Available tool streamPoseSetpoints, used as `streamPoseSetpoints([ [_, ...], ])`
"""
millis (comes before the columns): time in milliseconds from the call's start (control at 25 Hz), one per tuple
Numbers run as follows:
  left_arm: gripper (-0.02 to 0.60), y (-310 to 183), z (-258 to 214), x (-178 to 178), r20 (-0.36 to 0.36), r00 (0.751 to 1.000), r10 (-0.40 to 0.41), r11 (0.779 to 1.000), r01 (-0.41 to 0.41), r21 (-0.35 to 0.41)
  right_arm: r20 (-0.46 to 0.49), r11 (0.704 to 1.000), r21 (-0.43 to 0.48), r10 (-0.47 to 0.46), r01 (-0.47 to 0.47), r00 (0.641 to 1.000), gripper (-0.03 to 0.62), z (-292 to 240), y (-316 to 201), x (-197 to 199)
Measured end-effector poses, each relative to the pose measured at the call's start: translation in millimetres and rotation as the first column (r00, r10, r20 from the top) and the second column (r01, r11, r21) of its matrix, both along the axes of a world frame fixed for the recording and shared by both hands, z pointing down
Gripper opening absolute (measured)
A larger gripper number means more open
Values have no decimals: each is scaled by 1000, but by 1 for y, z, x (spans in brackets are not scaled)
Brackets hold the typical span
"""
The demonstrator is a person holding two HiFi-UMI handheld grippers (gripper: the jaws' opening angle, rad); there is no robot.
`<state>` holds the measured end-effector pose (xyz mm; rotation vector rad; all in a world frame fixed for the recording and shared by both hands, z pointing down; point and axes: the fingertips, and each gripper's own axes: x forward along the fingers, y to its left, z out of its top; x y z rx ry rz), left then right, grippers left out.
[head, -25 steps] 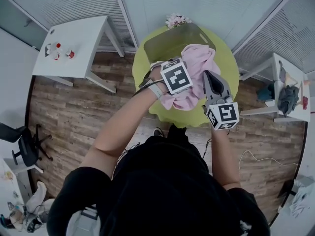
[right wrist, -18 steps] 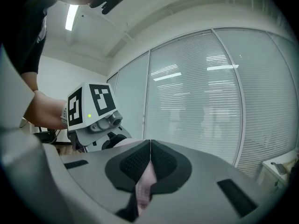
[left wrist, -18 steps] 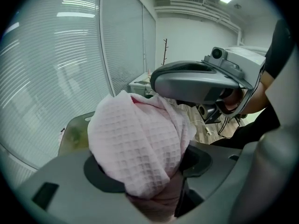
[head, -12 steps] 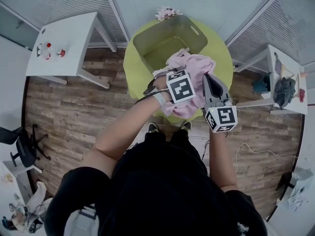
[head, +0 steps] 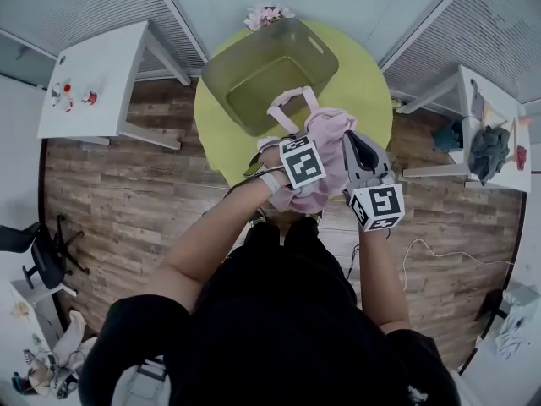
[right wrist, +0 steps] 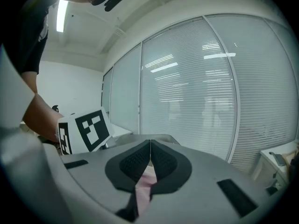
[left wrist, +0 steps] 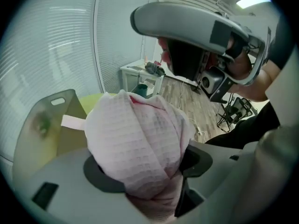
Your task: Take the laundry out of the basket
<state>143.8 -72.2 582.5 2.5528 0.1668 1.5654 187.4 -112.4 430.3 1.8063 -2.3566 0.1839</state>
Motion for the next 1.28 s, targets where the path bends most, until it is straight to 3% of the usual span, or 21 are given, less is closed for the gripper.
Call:
streamPoseSetpoints([
  [240, 325, 7, 62, 4, 77, 997, -26, 998, 30, -59, 31, 998, -62, 15, -13, 999, 23, 31, 7, 25],
  [480, 325, 2, 112, 7, 110, 990, -83, 989, 96, -114, 60, 993, -114, 26, -19, 998, 23, 66, 4, 42],
  [800, 325, -21, 147, 24, 73, 993, -98, 992, 103, -69, 94, 984, -180, 15, 2, 995, 23, 109, 2, 47],
  [1040, 327, -21, 185, 16, 130, 983, -133, 984, 147, -101, 107, 974, -226, 25, 0, 994, 23, 136, 6, 55],
  [1280, 333, -27, 202, 17, 119, 981, -151, 984, 160, -72, 112, 970, -244, 29, -1, 993, 23, 147, 7, 60],
])
